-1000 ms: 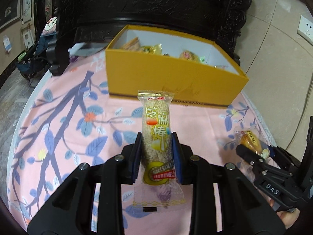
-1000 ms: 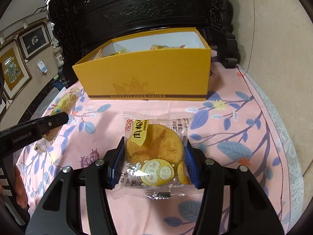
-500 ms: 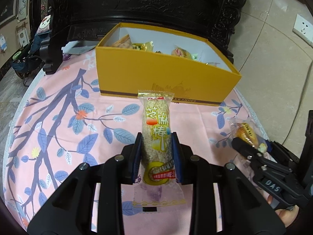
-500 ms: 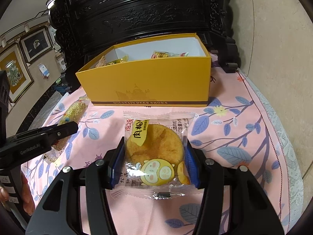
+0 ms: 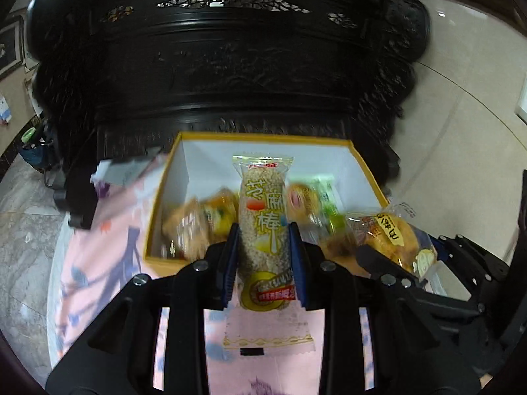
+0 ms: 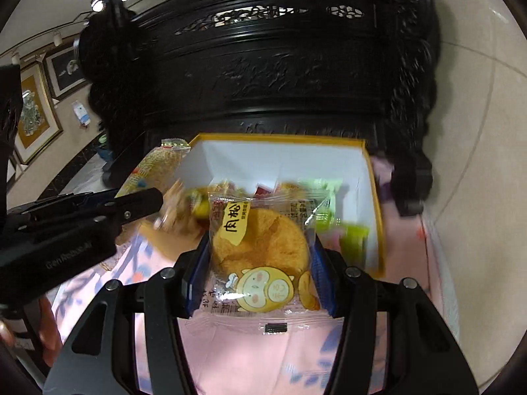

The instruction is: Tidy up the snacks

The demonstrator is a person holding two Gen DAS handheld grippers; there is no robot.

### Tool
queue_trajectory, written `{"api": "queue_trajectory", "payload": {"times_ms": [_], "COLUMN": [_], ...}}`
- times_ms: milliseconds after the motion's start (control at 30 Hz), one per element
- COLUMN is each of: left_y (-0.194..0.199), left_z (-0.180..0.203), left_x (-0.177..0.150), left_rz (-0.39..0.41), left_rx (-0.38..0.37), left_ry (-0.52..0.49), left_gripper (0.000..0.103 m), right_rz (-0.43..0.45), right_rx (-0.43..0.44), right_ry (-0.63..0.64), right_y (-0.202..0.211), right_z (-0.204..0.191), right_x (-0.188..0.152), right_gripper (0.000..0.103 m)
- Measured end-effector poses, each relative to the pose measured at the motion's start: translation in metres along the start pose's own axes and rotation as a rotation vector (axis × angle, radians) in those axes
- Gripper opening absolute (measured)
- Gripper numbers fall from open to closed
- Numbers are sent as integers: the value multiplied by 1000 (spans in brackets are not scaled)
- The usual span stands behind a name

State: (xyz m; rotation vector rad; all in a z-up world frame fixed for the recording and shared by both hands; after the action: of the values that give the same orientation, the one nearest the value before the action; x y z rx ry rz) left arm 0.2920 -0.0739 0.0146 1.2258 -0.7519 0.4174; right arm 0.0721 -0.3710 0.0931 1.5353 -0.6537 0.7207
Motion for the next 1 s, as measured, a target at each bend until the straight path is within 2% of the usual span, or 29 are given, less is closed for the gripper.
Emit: {"api": "queue_trajectory", "payload": {"times_ms": [133,500,533,567,600,633,667,700,767,900,1000], "left_y": [-24,-53,-54,-54,-53,-49,-44,-39,-38,-41,-39], "left_z": [-6,-20,-20,-20,-22,-29,-35,-38,-43,-51,-56], "left_x": [18,33,35,38,41,47,52,56,59,58,58], "left_rz": [-19,-29,-24,-12,0,44,86,125,117,94,107], "left_rx": [12,36,52,64,97,173,212,193,160,156,161], "left_ry": [13,14,4,-4,-7,-3,6,21,55,113,136], "left_gripper": [29,29,34,47,72,95,101,101,101,101,101], "right_rz": [-14,-32,-23,-12,8,20,27,28,27,43,58], "right_rx": [-17,-36,-46,-53,-83,-97,-91,-91,-110,-143,-168], "right_ry": [-21,-49,-58,-65,-89,-111,-135,-144,-140,-122,-112], "right_y": [-21,-51,-52,-52,-50,-49,-47,-47,-46,-42,-39], "right_z": [8,17,20,21,28,33,37,40,42,41,41], "right_x": [13,27,30,33,36,38,41,42,44,46,47], "right_gripper": [56,56,64,75,85,94,98,102,102,102,102]}}
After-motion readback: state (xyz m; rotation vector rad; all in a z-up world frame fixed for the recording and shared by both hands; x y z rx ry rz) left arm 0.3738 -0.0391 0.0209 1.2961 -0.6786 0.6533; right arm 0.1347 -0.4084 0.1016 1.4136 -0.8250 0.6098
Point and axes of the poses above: each gripper's, at about its wrist camera, not at the fingertips, and y roughly against the way its jaws point, z to its right, x to its top, the point moved 7 cm from there along -y, roughly the way its jaws point, and after that the axes turned 2 degrees about -x, right-handed, at the moved point
